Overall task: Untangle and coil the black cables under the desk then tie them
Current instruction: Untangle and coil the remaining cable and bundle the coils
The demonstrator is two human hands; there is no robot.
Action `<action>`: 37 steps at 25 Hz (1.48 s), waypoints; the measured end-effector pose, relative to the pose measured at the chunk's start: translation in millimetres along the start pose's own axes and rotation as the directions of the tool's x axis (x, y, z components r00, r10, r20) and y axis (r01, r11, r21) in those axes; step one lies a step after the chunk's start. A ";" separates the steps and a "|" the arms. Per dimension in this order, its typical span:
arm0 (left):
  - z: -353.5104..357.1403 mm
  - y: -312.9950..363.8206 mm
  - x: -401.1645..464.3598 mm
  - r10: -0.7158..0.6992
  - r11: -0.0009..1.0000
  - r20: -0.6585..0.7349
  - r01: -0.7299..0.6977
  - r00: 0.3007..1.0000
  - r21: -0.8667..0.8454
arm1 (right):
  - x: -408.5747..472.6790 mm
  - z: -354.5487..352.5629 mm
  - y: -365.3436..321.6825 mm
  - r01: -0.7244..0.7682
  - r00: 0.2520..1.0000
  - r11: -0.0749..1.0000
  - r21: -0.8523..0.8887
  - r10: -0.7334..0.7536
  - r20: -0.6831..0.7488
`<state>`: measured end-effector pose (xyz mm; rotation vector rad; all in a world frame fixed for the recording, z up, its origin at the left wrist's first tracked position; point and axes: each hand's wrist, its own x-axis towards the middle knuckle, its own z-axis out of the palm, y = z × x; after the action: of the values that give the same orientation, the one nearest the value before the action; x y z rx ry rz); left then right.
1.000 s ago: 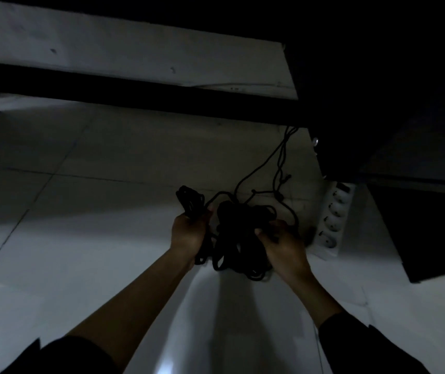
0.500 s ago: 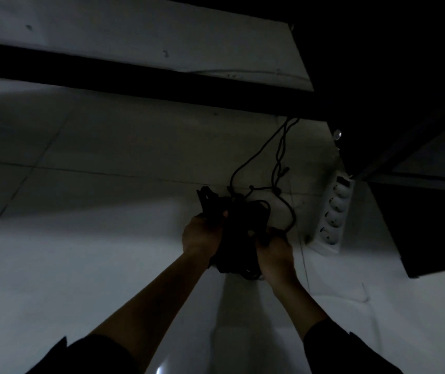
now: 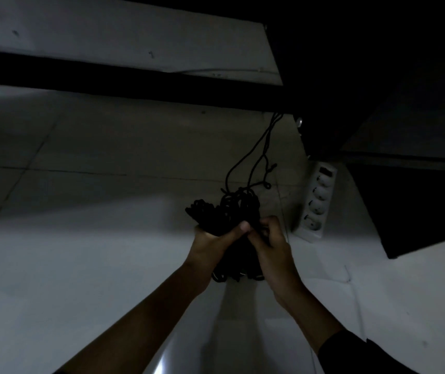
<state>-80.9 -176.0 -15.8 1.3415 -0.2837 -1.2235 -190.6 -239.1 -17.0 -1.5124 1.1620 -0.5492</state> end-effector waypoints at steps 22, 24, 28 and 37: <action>24.9 25.9 -50.0 -0.080 0.997 0.252 0.076 0.965 0.025 | -71.4 -26.4 -25.4 0.161 0.986 0.987 -0.005 -0.161 0.040; 26.5 25.6 -51.3 -0.076 0.996 0.220 0.064 0.973 0.061 | -73.4 -27.2 -22.4 0.150 0.987 0.989 -0.012 -0.149 0.052; 26.8 25.0 -51.6 -0.081 0.995 0.195 0.067 0.978 0.074 | -72.9 -29.5 -21.2 0.158 0.985 0.987 0.021 -0.159 0.072; 29.6 25.3 -46.2 -0.025 0.992 0.076 0.015 0.997 0.125 | -67.3 -56.0 -12.2 0.022 0.986 0.975 0.222 -0.058 0.158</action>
<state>-109.8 -162.6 35.5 1.4079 -0.4079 -1.2937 -260.3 -207.2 27.0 -1.3655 0.9152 -0.5510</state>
